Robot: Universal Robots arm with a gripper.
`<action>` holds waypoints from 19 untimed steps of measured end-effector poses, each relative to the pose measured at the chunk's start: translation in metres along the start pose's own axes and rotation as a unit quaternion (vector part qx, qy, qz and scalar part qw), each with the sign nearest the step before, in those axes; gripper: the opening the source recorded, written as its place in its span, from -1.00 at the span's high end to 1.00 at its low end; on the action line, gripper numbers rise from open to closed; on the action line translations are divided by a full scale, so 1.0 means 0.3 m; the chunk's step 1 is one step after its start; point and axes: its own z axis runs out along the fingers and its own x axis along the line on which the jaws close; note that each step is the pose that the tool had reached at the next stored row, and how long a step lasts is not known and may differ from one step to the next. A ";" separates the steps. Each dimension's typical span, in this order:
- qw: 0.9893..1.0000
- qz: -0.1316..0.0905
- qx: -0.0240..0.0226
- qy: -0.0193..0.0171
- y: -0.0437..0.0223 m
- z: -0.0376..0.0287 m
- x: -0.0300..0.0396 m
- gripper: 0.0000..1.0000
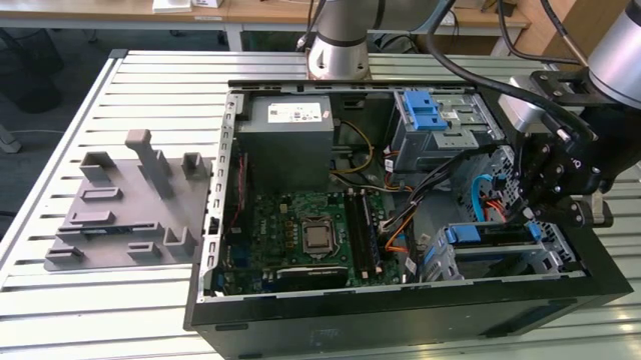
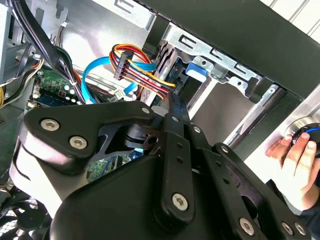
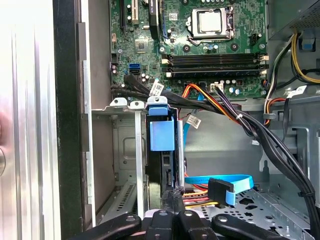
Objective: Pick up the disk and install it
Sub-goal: 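Insert the second disk wire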
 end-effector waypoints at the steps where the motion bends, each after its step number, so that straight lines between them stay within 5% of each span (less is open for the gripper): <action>1: 1.000 0.000 0.000 0.000 0.000 0.000 0.000 0.79; 19: 1.000 0.000 0.000 0.000 0.046 -0.005 0.002 0.79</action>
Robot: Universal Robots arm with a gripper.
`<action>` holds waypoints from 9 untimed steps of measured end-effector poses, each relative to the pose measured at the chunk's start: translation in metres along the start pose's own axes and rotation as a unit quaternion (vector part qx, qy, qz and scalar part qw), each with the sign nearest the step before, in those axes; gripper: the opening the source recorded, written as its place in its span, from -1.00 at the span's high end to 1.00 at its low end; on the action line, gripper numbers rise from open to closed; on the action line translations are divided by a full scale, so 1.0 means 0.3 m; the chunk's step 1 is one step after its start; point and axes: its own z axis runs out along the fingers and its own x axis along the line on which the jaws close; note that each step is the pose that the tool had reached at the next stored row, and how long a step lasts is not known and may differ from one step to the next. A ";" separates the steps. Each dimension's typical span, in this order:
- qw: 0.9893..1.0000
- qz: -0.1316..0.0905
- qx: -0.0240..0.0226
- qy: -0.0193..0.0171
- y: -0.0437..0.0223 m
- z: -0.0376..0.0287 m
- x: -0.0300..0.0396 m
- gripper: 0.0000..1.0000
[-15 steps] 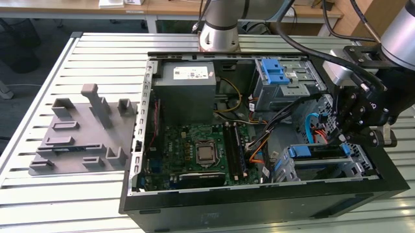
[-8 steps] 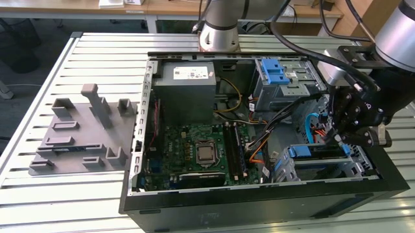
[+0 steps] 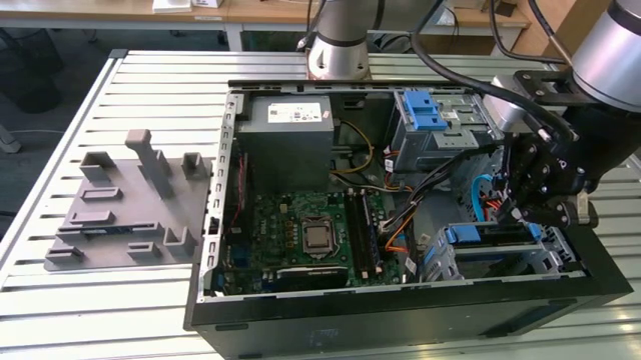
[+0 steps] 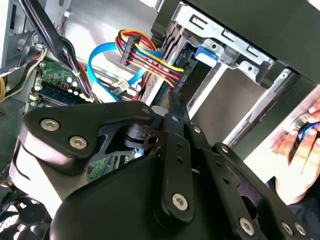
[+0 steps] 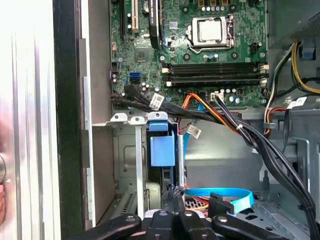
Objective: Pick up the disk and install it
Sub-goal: 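Insert the second disk wire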
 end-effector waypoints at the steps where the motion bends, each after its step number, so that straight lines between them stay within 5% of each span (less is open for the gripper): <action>1: 1.000 0.000 0.000 0.000 0.000 -0.007 0.000 0.79; 4: 1.000 0.000 0.000 0.000 0.000 -0.030 0.000 0.79; 9: 1.000 0.000 0.000 -0.001 0.023 -0.030 0.001 0.79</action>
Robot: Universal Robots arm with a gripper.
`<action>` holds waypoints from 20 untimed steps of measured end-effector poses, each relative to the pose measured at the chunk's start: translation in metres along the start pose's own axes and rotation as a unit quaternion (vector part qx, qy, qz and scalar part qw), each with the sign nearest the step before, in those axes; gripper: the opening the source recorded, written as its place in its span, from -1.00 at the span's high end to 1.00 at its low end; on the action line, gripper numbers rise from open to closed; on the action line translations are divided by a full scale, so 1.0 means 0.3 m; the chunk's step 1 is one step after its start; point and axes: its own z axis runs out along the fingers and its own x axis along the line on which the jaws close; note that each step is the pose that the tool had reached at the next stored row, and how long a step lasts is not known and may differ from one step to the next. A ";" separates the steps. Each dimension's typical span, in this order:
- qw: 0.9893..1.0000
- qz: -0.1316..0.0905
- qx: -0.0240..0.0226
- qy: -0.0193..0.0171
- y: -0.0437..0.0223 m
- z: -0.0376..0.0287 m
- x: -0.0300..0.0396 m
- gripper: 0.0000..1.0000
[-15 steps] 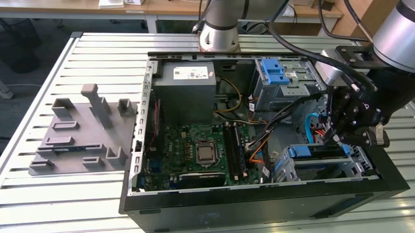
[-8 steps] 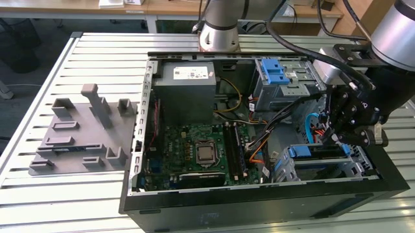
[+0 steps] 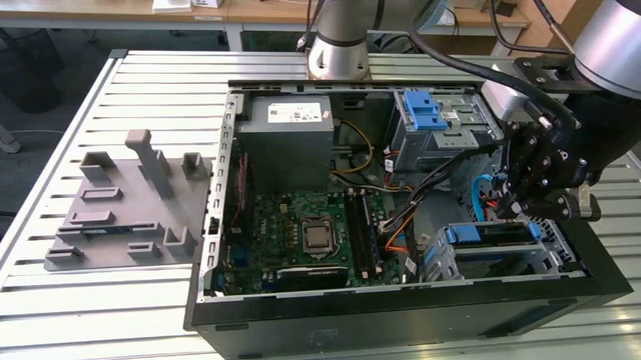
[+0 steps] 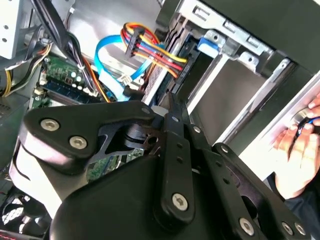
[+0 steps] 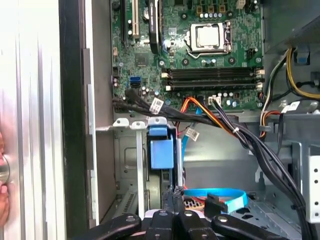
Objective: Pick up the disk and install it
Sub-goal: 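Insert the second disk wire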
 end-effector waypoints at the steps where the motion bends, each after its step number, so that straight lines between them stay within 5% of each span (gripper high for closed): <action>1: 1.000 0.000 0.000 0.000 0.003 0.000 0.000 0.79; 9: 1.000 0.000 0.000 0.000 0.007 -0.052 -0.009 0.79; 20: 1.000 0.000 0.000 -0.001 0.011 -0.080 -0.052 0.79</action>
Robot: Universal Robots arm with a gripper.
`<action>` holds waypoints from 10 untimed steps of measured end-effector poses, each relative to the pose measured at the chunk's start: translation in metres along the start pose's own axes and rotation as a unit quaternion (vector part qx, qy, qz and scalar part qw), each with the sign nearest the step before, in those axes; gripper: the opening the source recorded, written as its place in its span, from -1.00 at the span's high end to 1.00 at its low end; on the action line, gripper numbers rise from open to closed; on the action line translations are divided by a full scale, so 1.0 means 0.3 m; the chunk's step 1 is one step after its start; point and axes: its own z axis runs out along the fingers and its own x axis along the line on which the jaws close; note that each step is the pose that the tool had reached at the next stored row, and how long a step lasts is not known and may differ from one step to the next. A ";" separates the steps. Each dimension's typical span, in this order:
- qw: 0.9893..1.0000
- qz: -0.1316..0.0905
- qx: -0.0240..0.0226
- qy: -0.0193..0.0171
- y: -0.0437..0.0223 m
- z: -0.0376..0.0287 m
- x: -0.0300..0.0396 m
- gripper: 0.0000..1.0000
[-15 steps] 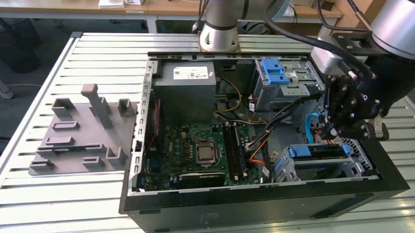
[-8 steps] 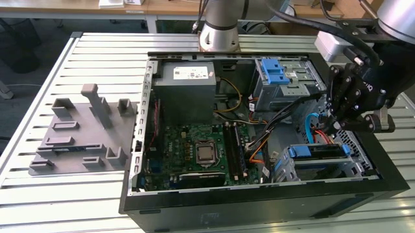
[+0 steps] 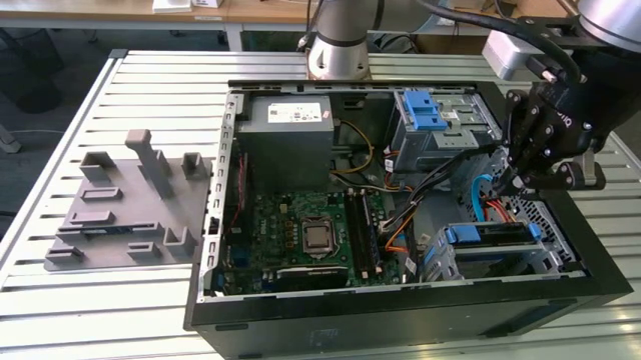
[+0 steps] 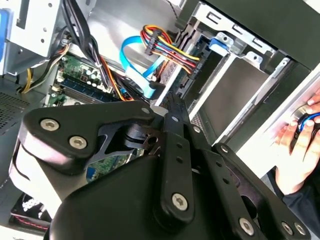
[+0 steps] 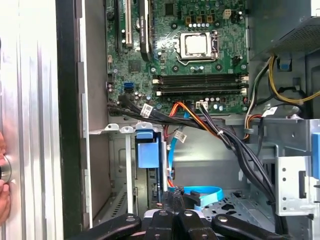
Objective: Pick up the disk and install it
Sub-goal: 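Insert the second disk wire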
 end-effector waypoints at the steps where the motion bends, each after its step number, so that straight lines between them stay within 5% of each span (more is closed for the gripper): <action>1: 1.000 0.000 0.000 0.000 0.001 -0.003 -0.004 0.79; 10: 1.000 0.000 0.000 0.000 0.003 -0.023 -0.032 0.79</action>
